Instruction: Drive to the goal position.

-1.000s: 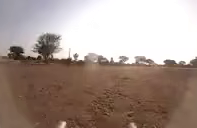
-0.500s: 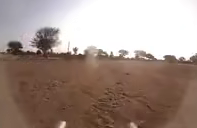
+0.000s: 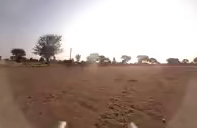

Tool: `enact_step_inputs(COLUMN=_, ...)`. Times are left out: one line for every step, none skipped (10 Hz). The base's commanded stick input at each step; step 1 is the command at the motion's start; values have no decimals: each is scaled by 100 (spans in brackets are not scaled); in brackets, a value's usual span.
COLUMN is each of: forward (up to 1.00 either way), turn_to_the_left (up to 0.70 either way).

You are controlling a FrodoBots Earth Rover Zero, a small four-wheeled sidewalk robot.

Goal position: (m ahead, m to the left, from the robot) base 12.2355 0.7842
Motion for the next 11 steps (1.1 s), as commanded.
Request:
enact_step_inputs(forward=70, turn_to_the_left=0)
enact_step_inputs(forward=70, turn_to_the_left=0)
enact_step_inputs(forward=70, turn_to_the_left=0)
enact_step_inputs(forward=70, turn_to_the_left=0)
enact_step_inputs(forward=70, turn_to_the_left=0)
enact_step_inputs(forward=70, turn_to_the_left=0)
enact_step_inputs(forward=70, turn_to_the_left=0)
enact_step_inputs(forward=70, turn_to_the_left=0)
enact_step_inputs(forward=70, turn_to_the_left=0)
enact_step_inputs(forward=70, turn_to_the_left=0)
enact_step_inputs(forward=70, turn_to_the_left=0)
